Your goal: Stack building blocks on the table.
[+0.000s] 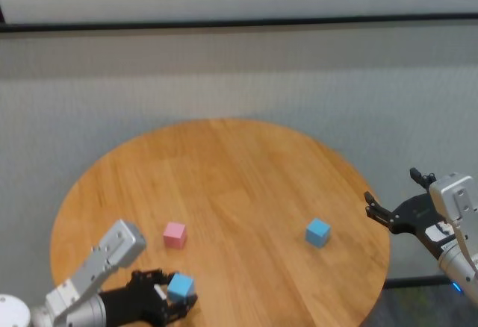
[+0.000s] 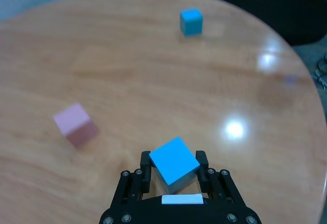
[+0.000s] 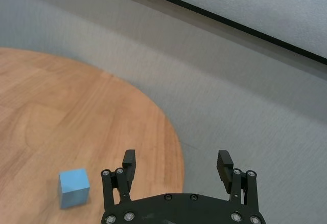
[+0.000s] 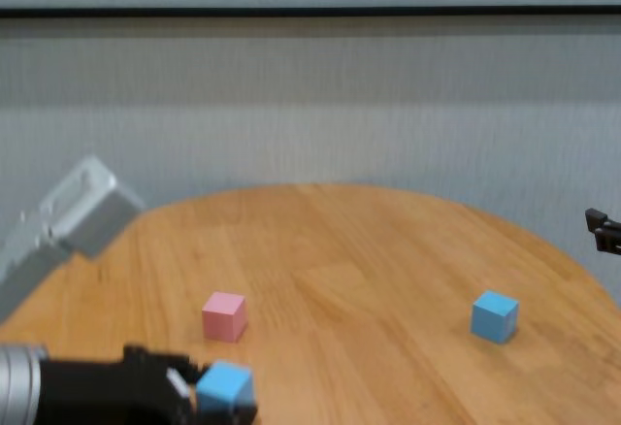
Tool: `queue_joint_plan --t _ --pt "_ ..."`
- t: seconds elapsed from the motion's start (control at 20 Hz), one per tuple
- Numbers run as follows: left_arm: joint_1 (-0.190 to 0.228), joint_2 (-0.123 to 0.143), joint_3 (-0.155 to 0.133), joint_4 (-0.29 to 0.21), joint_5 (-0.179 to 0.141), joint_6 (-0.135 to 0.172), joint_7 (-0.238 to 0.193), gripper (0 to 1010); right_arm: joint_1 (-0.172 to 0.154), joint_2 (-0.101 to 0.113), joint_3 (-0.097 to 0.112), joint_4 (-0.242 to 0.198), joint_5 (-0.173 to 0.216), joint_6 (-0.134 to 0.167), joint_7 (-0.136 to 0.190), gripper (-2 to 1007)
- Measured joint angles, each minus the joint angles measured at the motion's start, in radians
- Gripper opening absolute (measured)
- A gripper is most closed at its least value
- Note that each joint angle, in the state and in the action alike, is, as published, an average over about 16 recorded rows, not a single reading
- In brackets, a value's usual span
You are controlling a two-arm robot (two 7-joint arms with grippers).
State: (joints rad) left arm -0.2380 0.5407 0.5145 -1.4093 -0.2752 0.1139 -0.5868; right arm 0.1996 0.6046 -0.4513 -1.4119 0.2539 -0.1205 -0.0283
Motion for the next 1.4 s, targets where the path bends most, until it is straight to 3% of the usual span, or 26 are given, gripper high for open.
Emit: queue_joint_plan --t 0.3,0.7,1.0,1.4 --pt "-0.040 -0.022 -0.009 -0.015 -0.012 0.010 0.011 543 0.000 0.000 0.000 0.000 0.000 0.000 0.000 1000" --pt "-0.121 -0.079 -0.002 -0.003 -0.011 0.018 0.035 543 0.000 0.000 0.000 0.000 0.000 0.000 0.000 1000" --pt "-0.179 -0.126 0.018 0.039 0.008 0.020 0.048 543 0.000 0.000 0.000 0.000 0.000 0.000 0.000 1000" --pt "-0.247 -0.187 0.051 0.138 0.041 0.021 0.047 543 0.000 0.000 0.000 0.000 0.000 0.000 0.000 1000"
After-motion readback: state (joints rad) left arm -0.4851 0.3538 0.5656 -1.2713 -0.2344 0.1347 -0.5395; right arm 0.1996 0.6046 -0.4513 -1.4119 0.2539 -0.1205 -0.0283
